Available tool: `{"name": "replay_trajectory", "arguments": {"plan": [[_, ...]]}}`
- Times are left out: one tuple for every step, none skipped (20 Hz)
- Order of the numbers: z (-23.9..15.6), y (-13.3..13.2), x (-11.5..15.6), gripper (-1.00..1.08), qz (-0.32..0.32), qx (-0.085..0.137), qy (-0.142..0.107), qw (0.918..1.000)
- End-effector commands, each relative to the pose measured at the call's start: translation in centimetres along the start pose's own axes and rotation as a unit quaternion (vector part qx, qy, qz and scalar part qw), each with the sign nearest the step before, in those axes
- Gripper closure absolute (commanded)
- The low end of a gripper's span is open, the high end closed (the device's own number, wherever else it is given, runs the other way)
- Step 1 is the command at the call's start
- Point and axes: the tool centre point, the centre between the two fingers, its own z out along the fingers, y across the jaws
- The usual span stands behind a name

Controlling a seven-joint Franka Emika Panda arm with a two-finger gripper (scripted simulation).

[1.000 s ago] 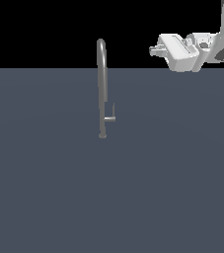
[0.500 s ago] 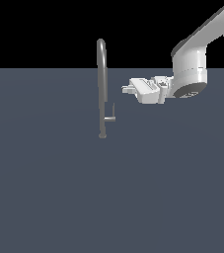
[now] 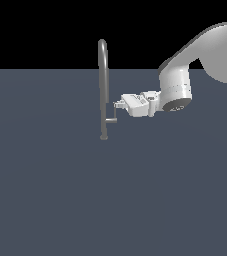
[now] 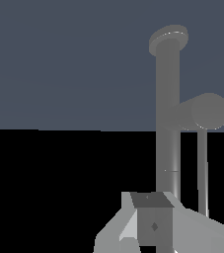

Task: Turn on the faucet by rotating a designated handle.

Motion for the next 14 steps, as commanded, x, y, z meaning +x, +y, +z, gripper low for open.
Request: {"name": "replay_trajectory", "arguments": {"plan": [[0.14, -0.03, 0.28, 1.08, 0.004, -0.001, 0.001, 1.0000], [0.10, -0.02, 0.26, 1.08, 0.003, 0.000, 0.001, 1.0000], [0.07, -0.01, 0.25, 1.08, 0.003, 0.000, 0.002, 1.0000], [0.07, -0.01, 0.26, 1.08, 0.003, 0.000, 0.002, 1.0000], [0.09, -0.02, 0.26, 1.08, 0.003, 0.000, 0.002, 1.0000], [0.14, -0.04, 0.25, 1.08, 0.004, 0.000, 0.000, 1.0000], [0.21, -0.07, 0.23, 1.08, 0.004, 0.000, -0.002, 1.0000], [0.29, -0.11, 0.21, 1.08, 0.005, 0.000, -0.005, 1.0000], [0.40, -0.16, 0.17, 1.08, 0.006, 0.000, -0.009, 0.9999], [0.50, -0.22, 0.12, 1.08, 0.006, 0.000, -0.013, 0.9999], [0.59, -0.26, 0.09, 1.08, 0.007, 0.000, -0.017, 0.9998], [0.66, -0.30, 0.06, 1.08, 0.007, 0.000, -0.020, 0.9998], [0.70, -0.32, 0.03, 1.08, 0.008, 0.000, -0.022, 0.9997], [0.73, -0.34, 0.02, 1.08, 0.008, 0.000, -0.023, 0.9997]]}}
